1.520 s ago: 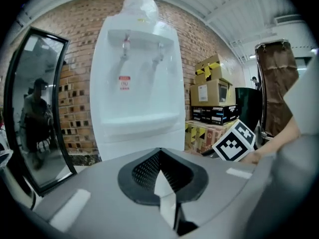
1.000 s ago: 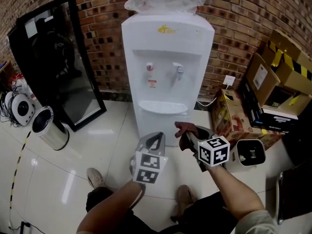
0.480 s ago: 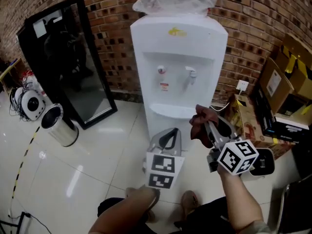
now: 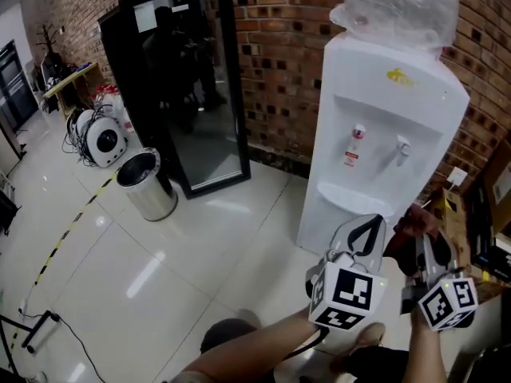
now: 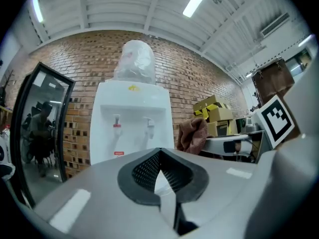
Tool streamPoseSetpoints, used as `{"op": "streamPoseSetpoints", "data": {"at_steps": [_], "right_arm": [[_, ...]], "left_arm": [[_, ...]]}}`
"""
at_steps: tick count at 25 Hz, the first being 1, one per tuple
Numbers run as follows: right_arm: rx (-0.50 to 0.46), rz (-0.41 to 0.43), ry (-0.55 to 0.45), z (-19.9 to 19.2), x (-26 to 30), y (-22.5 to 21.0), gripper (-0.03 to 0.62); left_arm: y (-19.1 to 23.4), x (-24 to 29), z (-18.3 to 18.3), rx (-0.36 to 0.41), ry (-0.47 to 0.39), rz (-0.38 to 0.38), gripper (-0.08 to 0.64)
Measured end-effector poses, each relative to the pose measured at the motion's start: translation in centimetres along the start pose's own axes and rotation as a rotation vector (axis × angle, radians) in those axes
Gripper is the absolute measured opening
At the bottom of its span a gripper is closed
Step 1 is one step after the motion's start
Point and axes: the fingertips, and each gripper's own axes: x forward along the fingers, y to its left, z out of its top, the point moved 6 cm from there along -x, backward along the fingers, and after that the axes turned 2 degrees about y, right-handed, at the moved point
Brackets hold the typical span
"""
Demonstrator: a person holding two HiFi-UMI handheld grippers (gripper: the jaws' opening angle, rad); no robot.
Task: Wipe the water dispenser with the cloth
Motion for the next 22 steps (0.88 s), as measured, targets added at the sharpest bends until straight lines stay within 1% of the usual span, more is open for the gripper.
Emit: {"op": "streamPoseSetpoints", "data": {"at_steps": [1, 2, 4, 6, 8, 9, 11, 13, 15, 18, 22], "right_arm": [[-0.032, 0.002, -0.029, 0.7, -0.2, 0.4, 0.1], [-0.044, 0.0, -0.048, 0.8, -0.5, 0.4, 0.1], [-0.018, 0.011, -0.032, 0.1, -0.9, -0.3, 0.1], [0.009, 0.033, -0.021, 0.4, -1.0, -1.3, 0.1], [0.016, 0.033, -0.053, 1.6, -0.9, -2.5, 0.101], [0.012, 0.031, -0.071, 2.3, -0.8, -3.1, 0.101], [0.027, 0.022, -0.09, 2.5, -0.5, -4.7, 0.101], [0.04, 0.021, -0.083, 2.0, -0.2, -6.4, 0.101], [0.02, 0.033, -0.06, 1.6, 0.2, -7.7, 0.101], [-0.006, 0.071, -0.031, 0.9, 1.1, -8.9, 0.101], [-0.037, 0.138, -0.041, 0.9, 2.4, -9.5, 0.101]], "left_arm": [[0.0, 0.1, 0.2, -0.001, -0.011, -0.008, 0.0], [-0.2, 0.4, 0.3, -0.006, -0.019, -0.02, 0.0], [-1.0, 1.3, 0.1, -0.015, -0.021, -0.04, 0.0], [-1.8, 2.6, -0.5, 0.007, -0.006, -0.052, 0.0], [-2.4, 3.8, -1.2, 0.032, 0.013, -0.054, 0.0], [-2.5, 4.4, -1.4, 0.029, 0.012, -0.048, 0.0], [-2.7, 5.1, -1.2, -0.002, -0.008, -0.029, 0.0], [-3.2, 5.4, -0.5, -0.028, -0.025, -0.011, 0.0], [-3.8, 5.4, 0.1, -0.036, -0.031, 0.012, 0.0], [-3.9, 5.2, 0.5, -0.05, -0.03, 0.075, 0.0], [-4.0, 5.8, 0.6, -0.059, -0.03, 0.167, 0.0]]}}
